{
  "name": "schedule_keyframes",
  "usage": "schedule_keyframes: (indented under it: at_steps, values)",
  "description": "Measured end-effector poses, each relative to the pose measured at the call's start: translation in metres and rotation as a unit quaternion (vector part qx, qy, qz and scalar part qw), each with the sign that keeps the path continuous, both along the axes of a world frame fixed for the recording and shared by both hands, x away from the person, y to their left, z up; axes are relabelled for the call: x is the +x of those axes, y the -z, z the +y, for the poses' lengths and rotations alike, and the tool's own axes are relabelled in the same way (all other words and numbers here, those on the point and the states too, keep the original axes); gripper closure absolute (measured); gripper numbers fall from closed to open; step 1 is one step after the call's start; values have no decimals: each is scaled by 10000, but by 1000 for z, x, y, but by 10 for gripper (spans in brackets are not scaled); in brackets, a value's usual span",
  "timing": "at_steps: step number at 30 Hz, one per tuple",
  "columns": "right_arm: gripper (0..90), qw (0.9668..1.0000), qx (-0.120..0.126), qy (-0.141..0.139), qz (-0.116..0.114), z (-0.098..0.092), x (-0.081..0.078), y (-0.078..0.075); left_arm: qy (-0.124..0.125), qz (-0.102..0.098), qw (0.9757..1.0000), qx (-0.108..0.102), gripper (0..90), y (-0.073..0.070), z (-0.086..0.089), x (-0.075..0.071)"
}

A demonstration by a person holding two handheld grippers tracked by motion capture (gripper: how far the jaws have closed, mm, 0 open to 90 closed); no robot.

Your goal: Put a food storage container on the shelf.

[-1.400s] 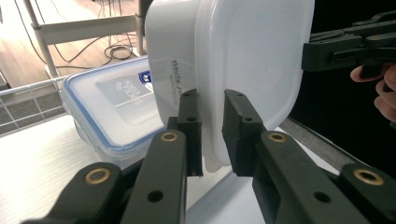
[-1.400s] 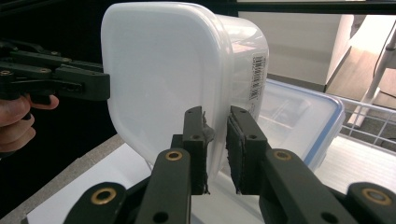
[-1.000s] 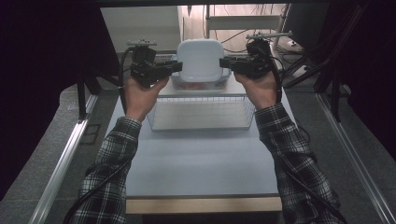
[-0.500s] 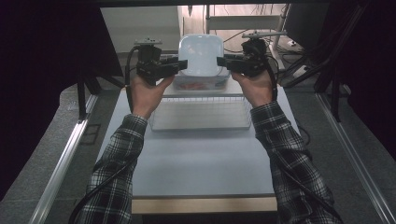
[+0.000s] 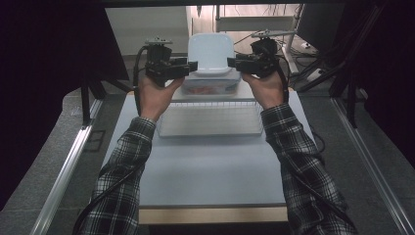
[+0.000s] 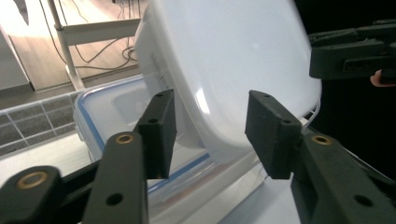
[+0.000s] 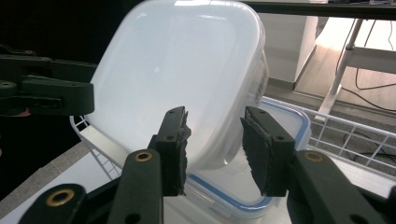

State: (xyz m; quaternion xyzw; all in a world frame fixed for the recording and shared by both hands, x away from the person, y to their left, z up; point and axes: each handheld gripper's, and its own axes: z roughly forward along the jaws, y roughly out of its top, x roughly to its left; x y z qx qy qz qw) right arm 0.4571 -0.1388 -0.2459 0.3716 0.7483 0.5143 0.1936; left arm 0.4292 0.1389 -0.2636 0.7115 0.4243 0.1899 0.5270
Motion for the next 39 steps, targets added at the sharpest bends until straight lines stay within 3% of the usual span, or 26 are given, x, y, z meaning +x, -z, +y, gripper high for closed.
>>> schedule_keyframes:
  at_steps: [2,5,14,19,25,29,39]
  values:
    - [596,10000,45,-6,-15,0,2,0,-3,-16,10000,-31,504,-1,0,1]
    - [596,10000,-83,35,0,1,3,1,-108,14,9998,153,494,-1,-2,4]
    - [604,9999,-90,-10,60,1,6,7,-147,33,9999,18,481,4,1,10]
    - [628,10000,-64,3,21,-5,7,8,-115,-156,9998,-43,484,3,10,6]
    - [768,9999,-77,67,79,-17,13,13,-321,-141,9994,-62,692,7,27,8]
    - [843,9999,-113,87,-47,-17,20,18,-447,-102,9988,-188,797,14,32,14]
    - [859,9999,2,156,-71,-3,45,37,-596,-8,9982,74,808,26,17,35]
